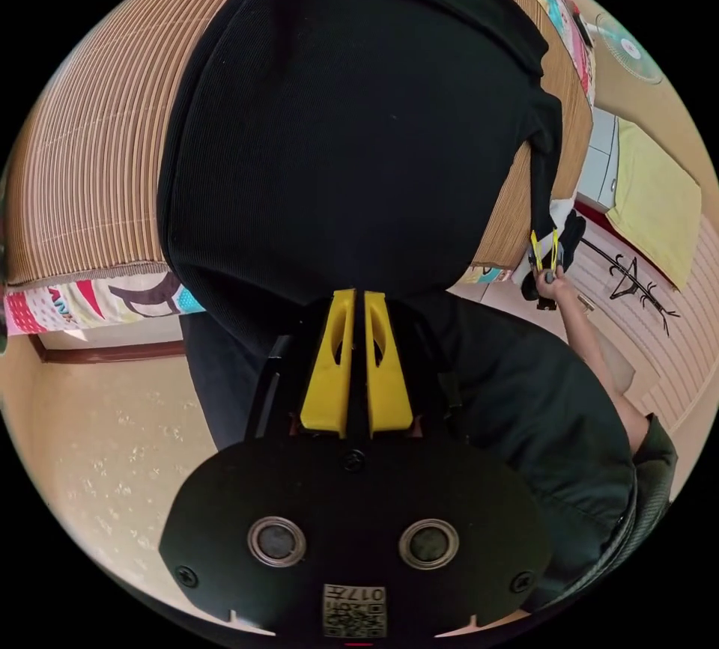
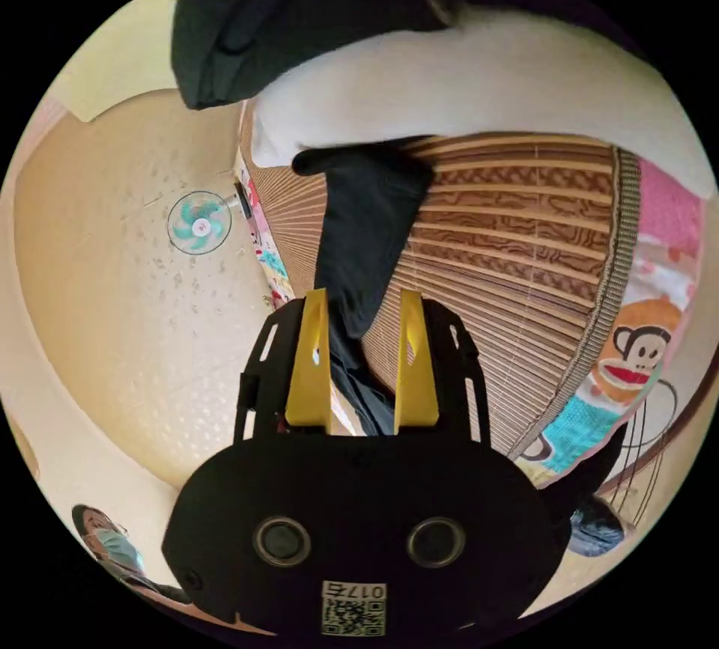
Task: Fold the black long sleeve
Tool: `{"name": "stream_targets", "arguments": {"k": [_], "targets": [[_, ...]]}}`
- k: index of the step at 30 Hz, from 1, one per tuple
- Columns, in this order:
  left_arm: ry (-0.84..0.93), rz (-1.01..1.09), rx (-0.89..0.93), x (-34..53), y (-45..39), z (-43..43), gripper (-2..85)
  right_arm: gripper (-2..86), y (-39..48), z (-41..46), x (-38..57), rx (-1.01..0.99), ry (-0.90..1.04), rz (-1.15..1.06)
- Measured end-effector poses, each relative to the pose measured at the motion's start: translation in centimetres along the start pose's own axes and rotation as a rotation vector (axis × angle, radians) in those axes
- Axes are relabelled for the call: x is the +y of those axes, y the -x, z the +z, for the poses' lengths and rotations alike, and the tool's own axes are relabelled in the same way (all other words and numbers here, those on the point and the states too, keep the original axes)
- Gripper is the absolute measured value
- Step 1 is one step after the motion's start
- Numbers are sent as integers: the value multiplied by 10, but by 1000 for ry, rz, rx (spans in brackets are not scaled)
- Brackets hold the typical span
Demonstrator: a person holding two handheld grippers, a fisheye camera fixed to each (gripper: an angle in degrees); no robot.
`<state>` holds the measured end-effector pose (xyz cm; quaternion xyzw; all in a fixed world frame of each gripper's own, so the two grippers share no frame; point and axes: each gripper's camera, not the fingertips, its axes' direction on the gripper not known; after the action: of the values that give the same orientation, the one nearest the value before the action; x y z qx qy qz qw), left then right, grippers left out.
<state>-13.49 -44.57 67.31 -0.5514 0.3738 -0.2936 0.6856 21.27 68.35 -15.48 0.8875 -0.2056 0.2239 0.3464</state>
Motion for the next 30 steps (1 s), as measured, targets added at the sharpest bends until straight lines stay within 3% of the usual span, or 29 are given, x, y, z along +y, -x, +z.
{"name": "stream_targets", "arguments": {"k": [3, 7, 13, 15, 20, 26, 30], "targets": [[6, 9, -25, 5, -4, -3, 12, 102, -12, 11, 6, -79, -104, 67], [-25, -16, 3, 14, 2, -10, 8, 53, -1, 17, 1, 0, -136, 81], [-65, -38, 24, 28, 15, -19, 3, 31, 131, 47, 29, -3, -71, -433], [-78, -40, 35, 31, 19, -22, 5, 29, 201, 82, 89, -32, 29, -746], [-98, -48, 21, 34, 32, -34, 37, 23, 266, 189, 241, -102, 361, -1155], [-111, -73, -27, 39, 61, -51, 82, 12, 171, 327, 351, 54, 1009, -1136], [-113, -103, -67, 47, 91, -60, 99, 7, 84, 309, 347, 302, 1122, -1093]]}}
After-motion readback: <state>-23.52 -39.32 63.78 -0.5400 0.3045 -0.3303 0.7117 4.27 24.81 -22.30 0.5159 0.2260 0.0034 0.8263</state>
